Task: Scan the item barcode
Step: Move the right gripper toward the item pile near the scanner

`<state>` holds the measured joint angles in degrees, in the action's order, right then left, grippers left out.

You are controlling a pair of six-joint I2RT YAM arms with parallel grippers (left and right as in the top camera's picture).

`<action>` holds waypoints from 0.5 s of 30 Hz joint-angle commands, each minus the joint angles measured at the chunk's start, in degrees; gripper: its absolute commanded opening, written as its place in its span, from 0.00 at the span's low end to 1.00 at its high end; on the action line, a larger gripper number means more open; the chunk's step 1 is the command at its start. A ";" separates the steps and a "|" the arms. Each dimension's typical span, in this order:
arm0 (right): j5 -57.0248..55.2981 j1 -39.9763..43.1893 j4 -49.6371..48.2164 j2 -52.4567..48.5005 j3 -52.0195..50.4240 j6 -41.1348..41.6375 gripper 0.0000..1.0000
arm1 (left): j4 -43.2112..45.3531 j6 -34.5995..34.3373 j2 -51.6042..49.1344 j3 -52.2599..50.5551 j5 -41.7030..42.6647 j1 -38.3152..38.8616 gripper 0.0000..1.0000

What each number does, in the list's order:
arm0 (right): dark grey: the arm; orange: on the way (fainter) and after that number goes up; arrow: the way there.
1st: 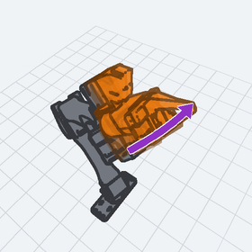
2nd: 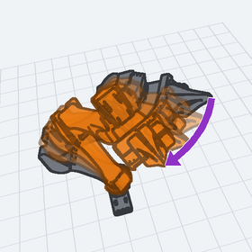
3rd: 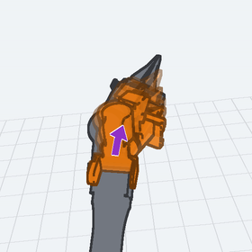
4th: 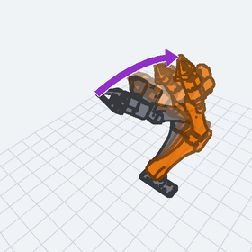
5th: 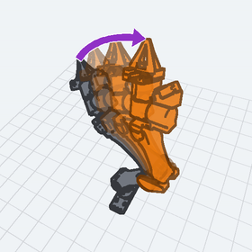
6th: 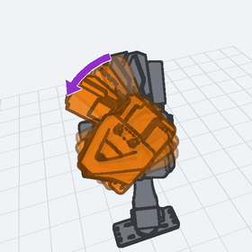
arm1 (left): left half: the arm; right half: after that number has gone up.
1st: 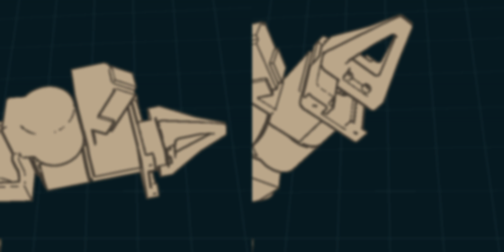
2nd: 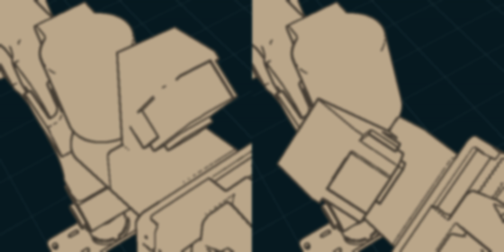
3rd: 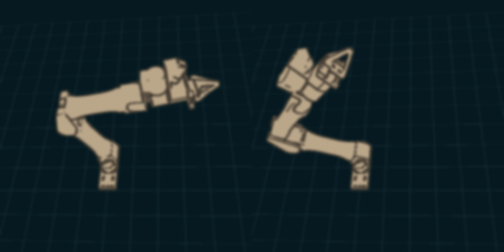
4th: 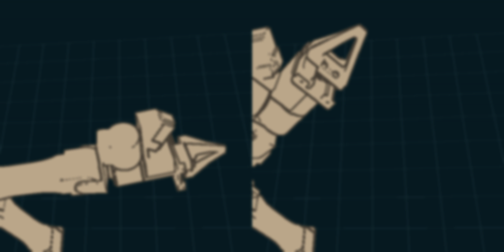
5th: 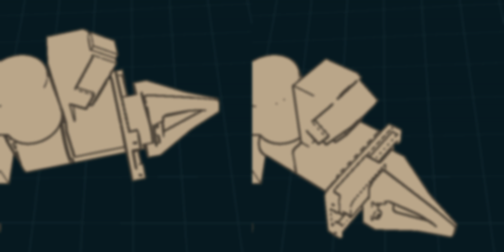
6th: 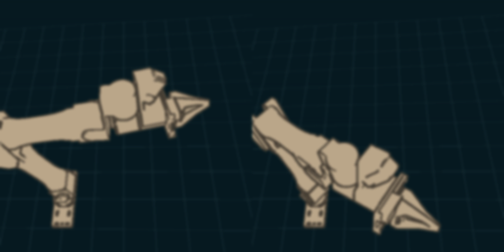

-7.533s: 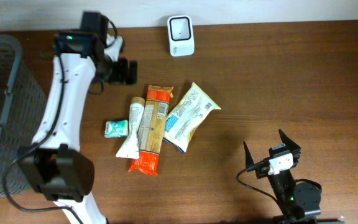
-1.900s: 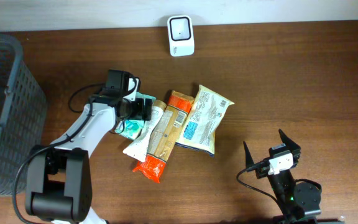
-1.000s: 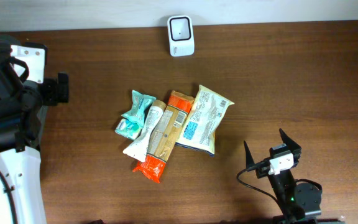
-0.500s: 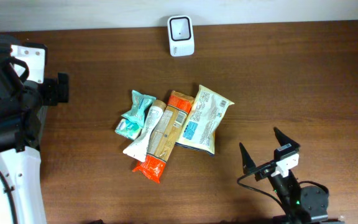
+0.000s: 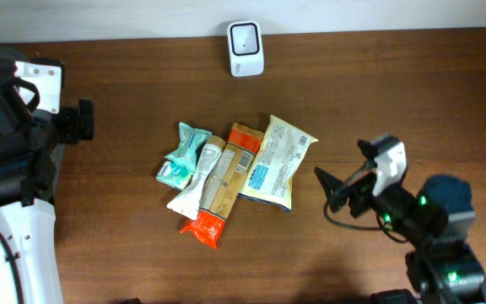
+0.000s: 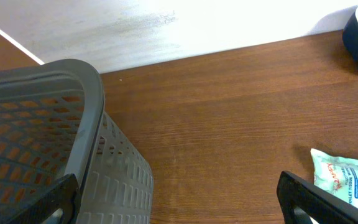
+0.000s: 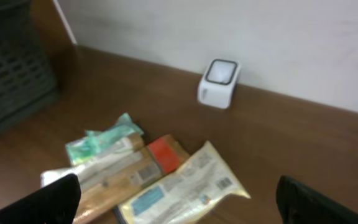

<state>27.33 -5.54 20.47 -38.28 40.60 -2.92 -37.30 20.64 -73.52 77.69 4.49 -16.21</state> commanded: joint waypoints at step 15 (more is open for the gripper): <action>11.67 0.37 16.81 -27.85 28.26 0.20 0.98 | -0.15 1.09 -0.13 0.24 0.59 -0.20 0.99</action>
<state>37.52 -5.54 35.77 -64.60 65.52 -2.94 -37.52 20.64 -73.60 77.69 4.49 -16.21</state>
